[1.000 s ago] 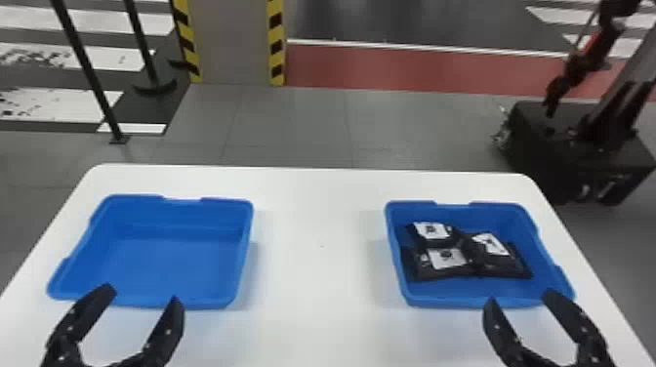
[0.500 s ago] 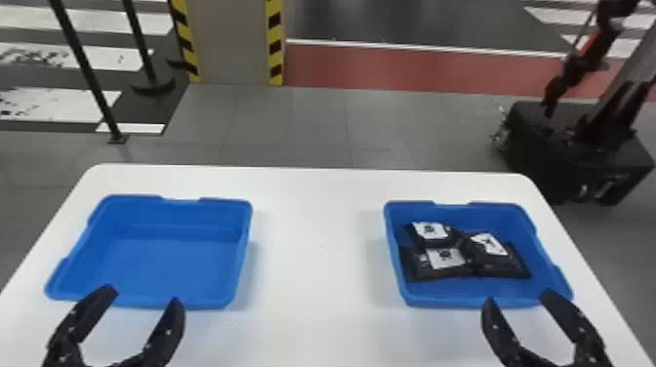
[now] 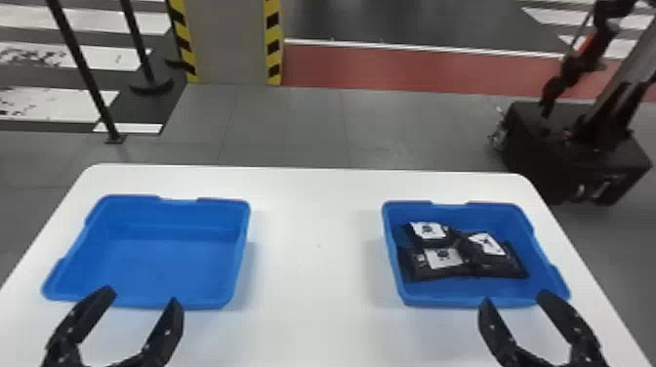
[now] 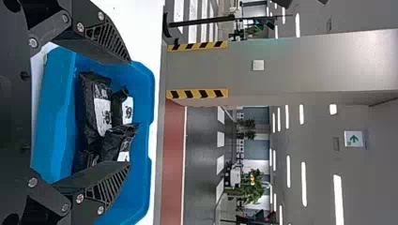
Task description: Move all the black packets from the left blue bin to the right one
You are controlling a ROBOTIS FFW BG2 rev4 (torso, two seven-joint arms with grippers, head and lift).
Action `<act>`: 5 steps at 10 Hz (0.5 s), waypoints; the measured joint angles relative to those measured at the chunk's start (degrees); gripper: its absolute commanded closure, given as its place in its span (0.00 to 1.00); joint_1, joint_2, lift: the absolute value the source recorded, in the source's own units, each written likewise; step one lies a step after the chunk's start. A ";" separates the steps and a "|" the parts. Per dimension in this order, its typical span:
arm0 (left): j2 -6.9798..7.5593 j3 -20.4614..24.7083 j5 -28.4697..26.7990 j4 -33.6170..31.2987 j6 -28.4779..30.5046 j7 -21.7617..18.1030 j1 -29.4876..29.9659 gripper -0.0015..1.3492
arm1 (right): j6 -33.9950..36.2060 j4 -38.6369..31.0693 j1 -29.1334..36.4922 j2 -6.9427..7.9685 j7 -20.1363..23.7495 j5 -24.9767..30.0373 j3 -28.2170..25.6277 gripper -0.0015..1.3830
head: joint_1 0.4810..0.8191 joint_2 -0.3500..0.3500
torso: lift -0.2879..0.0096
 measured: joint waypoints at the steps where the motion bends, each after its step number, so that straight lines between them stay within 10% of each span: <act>1: 0.00 -0.06 0.01 0.00 0.08 0.00 0.00 0.10 | 0.00 0.14 -0.14 0.00 0.00 -0.07 0.00 0.20 | 0.63 0.40 | 0.60; 5: 0.00 -0.52 0.05 0.00 0.46 0.00 -0.36 0.10 | 0.00 0.37 -0.50 0.00 0.02 -0.20 0.00 0.20 | 0.63 0.39 | 0.60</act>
